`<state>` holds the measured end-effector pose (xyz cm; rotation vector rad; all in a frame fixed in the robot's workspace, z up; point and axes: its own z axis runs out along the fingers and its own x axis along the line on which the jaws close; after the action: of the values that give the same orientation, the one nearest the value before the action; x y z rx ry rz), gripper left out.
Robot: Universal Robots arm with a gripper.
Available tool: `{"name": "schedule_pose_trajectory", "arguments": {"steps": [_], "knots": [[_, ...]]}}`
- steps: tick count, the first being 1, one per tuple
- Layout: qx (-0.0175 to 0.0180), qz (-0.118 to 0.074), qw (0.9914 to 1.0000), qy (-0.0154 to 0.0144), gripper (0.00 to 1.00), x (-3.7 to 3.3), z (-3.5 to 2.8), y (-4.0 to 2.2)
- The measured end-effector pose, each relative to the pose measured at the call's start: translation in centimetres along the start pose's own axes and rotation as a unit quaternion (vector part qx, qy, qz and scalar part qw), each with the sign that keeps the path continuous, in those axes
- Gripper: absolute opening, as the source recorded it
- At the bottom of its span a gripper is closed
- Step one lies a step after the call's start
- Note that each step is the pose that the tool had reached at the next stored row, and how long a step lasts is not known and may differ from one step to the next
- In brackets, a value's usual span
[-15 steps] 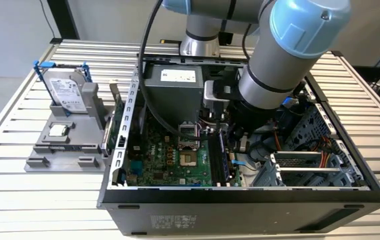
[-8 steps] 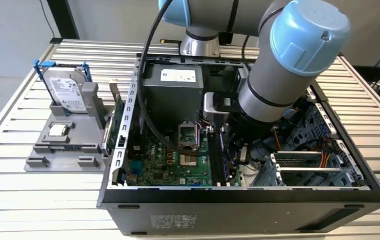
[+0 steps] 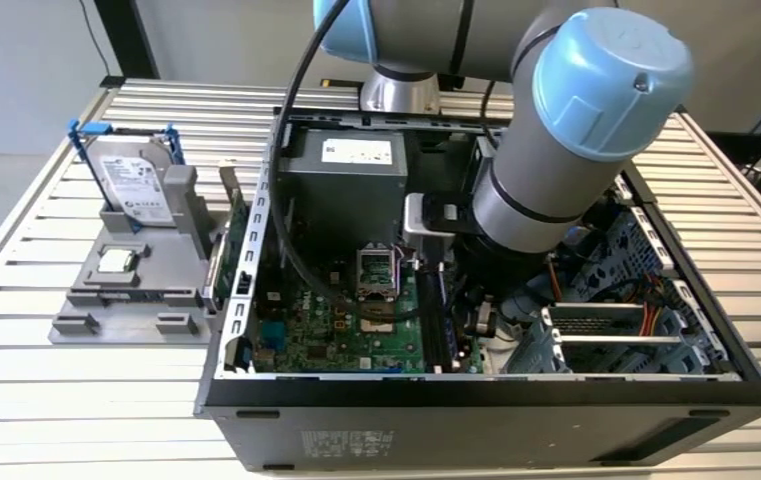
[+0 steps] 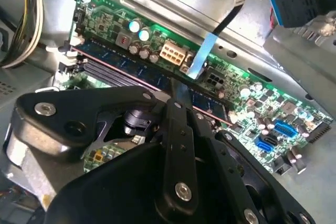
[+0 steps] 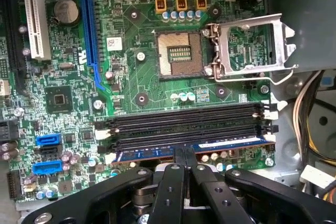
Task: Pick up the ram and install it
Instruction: 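Press down the ram until it locks into place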
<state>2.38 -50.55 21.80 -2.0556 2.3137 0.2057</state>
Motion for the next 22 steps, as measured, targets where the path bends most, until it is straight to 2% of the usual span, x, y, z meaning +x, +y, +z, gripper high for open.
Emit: {"name": "schedule_pose_trajectory", "arguments": {"steps": [1, 2, 4, 17, 19, 22], "knots": [[0.0, 0.0, 1.0, -0.0027, 0.0, 0.0, -0.19, 0.03], [-0.0004, 0.0, 0.99999, -0.0034, 0.0, -0.05, -0.64, 0.12], [0.0, 0.0, 1.0, -0.0024, 0.0, -0.14, -1.59, 0.17], [-0.0001, 0.0, 1.0, -0.0023, 0.0, -0.82, -7.39, 0.59], [-0.0002, 0.0, 0.99999, -0.0036, 0.0, -0.84, -7.57, 0.6], [-0.0002, 0.0, 0.99999, -0.0037, 0.0, -0.84, -7.57, 0.6]]}}
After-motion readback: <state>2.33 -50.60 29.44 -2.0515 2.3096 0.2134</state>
